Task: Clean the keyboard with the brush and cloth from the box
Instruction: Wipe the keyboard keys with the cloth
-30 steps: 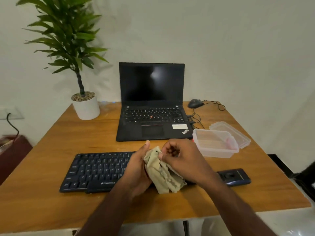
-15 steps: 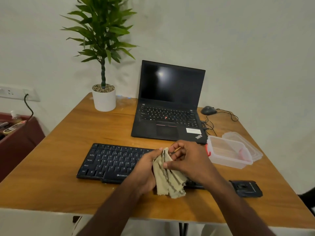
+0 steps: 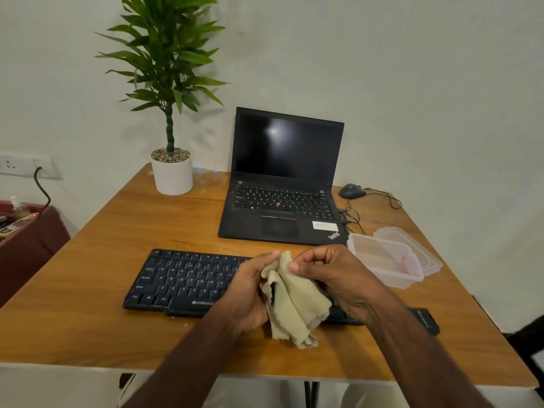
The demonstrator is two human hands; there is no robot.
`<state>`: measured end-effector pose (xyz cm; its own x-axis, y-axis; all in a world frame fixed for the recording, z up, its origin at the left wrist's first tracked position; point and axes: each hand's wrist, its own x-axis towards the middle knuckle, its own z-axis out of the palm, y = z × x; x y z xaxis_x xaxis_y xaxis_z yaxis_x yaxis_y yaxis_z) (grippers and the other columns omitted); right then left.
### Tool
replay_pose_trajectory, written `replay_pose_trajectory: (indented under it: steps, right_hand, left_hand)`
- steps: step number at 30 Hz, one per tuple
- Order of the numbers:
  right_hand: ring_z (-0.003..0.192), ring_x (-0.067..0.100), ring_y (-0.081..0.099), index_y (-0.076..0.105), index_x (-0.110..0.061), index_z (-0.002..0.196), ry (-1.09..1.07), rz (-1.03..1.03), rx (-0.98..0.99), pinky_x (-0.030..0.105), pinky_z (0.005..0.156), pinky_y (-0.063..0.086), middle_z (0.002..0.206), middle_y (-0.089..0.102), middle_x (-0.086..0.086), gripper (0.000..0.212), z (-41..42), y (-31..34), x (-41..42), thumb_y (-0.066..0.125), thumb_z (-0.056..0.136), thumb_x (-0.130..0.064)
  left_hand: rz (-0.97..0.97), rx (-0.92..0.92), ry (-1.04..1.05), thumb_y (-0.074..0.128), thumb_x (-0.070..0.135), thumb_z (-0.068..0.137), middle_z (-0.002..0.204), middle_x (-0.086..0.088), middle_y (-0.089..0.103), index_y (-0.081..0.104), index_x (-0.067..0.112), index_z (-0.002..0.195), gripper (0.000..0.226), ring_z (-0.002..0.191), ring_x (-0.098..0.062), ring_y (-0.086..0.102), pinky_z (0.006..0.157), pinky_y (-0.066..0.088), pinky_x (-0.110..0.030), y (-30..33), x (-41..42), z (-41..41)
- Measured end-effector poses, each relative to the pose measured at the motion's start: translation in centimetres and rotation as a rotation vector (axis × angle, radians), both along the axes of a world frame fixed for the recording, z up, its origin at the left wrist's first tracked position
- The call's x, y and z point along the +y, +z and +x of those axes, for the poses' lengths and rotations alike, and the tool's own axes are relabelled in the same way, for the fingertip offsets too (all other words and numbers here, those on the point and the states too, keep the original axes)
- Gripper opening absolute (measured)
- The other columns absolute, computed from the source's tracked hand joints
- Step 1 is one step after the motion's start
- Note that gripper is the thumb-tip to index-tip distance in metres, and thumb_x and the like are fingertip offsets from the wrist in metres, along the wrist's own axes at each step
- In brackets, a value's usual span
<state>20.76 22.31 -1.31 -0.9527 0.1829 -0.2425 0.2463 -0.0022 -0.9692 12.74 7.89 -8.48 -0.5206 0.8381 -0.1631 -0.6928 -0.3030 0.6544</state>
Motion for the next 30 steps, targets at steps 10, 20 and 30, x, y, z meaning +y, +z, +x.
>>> replay_pose_trajectory:
  steps: [10,20,30]
  right_hand:
    - [0.084,0.029,0.071,0.078,-0.009,0.084,-0.113,0.160,0.043,0.041,0.075,0.059,0.092,0.077,0.014,0.028,-1.6,0.8,2.2,0.085,0.070,-0.033]
    - [0.081,0.010,0.072,0.075,-0.019,0.097,0.008,0.628,0.049,0.032,0.078,0.062,0.089,0.076,-0.003,0.027,-2.8,0.8,1.7,0.087,0.075,-0.011]
    - [0.087,0.016,0.062,0.077,-0.018,0.097,0.098,1.202,0.567,0.032,0.077,0.055,0.094,0.072,-0.003,0.022,-1.7,-2.3,-3.8,0.073,0.080,-0.004]
  left_hand:
    - [-0.369,0.330,-0.092,0.068,0.012,0.076,0.119,-0.022,0.068,0.067,0.002,0.121,0.046,0.110,-0.040,0.065,0.098,0.048,-0.053,1.1,-1.4,-1.6]
    - [-0.647,0.440,0.056,0.067,0.016,0.092,0.105,-0.010,0.076,0.073,0.011,0.111,0.020,0.101,-0.031,0.071,0.076,0.058,-0.043,1.7,-2.6,-2.2]
    - [-0.424,0.186,0.157,0.037,0.031,0.097,0.096,-0.019,0.071,0.070,0.004,0.103,0.043,0.082,-0.032,0.069,0.071,0.057,-0.044,2.6,-3.6,-2.6]
